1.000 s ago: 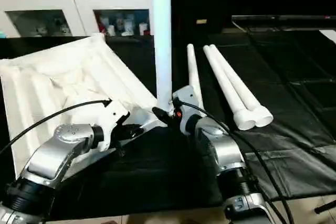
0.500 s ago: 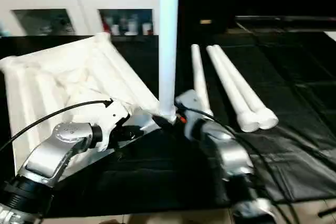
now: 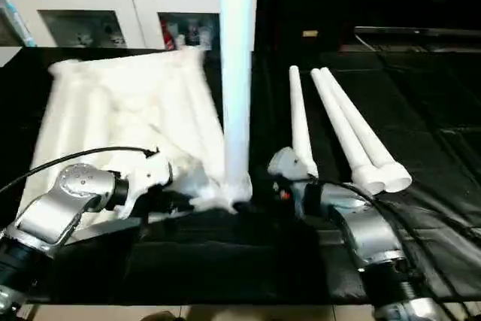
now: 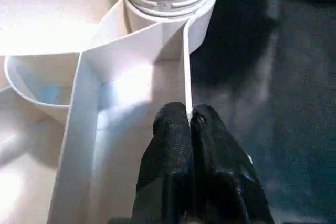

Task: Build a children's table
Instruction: Rotate leg to tighten

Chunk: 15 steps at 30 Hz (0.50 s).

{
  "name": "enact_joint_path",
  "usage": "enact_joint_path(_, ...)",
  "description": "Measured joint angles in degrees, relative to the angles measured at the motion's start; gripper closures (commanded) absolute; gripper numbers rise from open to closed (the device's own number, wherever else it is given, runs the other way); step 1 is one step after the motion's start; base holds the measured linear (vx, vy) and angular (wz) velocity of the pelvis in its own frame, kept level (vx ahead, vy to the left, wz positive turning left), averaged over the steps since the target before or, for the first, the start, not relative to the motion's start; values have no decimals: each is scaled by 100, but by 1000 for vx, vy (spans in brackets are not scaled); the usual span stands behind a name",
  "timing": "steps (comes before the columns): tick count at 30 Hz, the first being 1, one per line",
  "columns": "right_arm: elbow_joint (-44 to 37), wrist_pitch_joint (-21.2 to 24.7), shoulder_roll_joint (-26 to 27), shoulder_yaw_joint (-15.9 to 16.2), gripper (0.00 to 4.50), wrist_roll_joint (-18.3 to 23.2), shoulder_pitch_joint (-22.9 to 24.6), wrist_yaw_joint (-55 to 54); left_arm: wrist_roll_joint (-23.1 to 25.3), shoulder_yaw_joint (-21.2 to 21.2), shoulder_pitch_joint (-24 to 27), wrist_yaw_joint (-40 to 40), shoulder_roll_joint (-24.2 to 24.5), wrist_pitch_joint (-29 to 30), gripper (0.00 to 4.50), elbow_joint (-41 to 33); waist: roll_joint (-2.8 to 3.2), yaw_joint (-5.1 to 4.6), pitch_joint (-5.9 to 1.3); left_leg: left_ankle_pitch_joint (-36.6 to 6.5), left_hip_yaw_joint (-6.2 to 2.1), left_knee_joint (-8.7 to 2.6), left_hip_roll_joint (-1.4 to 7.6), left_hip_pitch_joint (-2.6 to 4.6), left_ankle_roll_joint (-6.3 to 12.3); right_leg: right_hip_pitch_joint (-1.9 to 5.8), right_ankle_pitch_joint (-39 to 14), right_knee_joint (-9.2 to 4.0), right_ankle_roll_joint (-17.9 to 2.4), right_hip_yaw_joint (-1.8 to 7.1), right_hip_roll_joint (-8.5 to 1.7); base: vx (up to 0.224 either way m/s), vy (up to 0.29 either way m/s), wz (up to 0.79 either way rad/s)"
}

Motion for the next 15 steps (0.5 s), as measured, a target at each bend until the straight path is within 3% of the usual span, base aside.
enact_joint_path(7, 63, -103, -21, 193, 6, -1, -27, 359, 5, -230, -101, -420, 16, -389, 450, 130, -1, -27, -1, 0, 0, 0, 1, 6, 0, 2, 0, 6, 0, 0, 0, 0, 0, 0)
enact_joint_path(8, 72, -99, -20, 201, 35, 7, -50, 422, 6, -231, -113, -451, 28, -433, 450, 159, -2, -38, -1, 0, 0, 0, 1, 7, 0, 2, 0, 8, 0, 0, 0, 0, 0, 0)
enact_joint_path(15, 74, -10, -5, 350, 93, 61, -159, 686, 11, -266, -154, -576, 53, -568, 450, 230, -3, -34, -2, 0, 0, 0, 2, 7, 0, 1, 0, 8, 0, -2, 0, 0, 0, 0)
